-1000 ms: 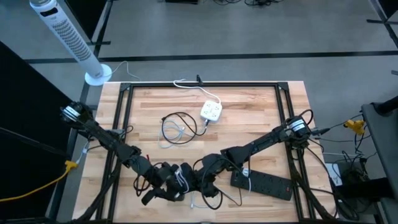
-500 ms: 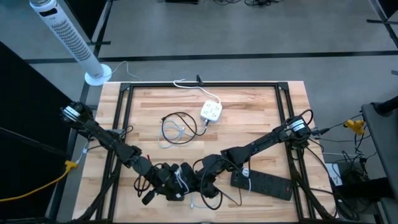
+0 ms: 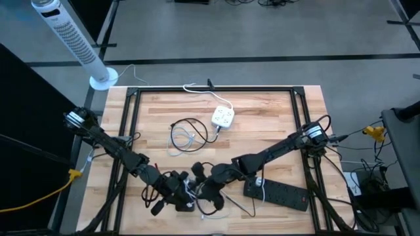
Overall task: Plug in charger cables
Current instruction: Insert the white charger cable into the black outlet
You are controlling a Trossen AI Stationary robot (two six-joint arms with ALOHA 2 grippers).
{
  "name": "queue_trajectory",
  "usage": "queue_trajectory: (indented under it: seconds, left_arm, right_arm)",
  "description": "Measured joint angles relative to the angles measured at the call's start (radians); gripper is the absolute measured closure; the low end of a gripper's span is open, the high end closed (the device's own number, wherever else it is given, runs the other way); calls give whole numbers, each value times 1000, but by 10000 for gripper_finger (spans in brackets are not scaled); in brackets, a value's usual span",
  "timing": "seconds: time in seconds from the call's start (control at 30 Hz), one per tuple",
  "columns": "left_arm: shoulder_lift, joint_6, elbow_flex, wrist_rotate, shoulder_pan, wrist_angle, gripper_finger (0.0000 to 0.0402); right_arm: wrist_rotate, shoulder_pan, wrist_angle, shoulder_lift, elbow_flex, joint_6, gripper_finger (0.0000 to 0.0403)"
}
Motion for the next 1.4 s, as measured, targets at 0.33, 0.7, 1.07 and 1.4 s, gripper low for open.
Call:
queue_trajectory:
  seconds: [0.33,0.7,1.07,1.4]
  left_arm:
    - [-5,48,0,-218,0,-98,399]
    - [-22,24,0,-352,0,-200,399]
    - [-26,50,0,-440,0,-218,399]
    - [-26,52,0,-444,0,-224,399]
  right_arm:
    - [61,4,-50,-2,4,434,191]
    - [159,0,-180,-18,16,637,228]
    - [194,-2,-238,-40,25,723,255]
    - [200,-11,-269,-40,25,762,385]
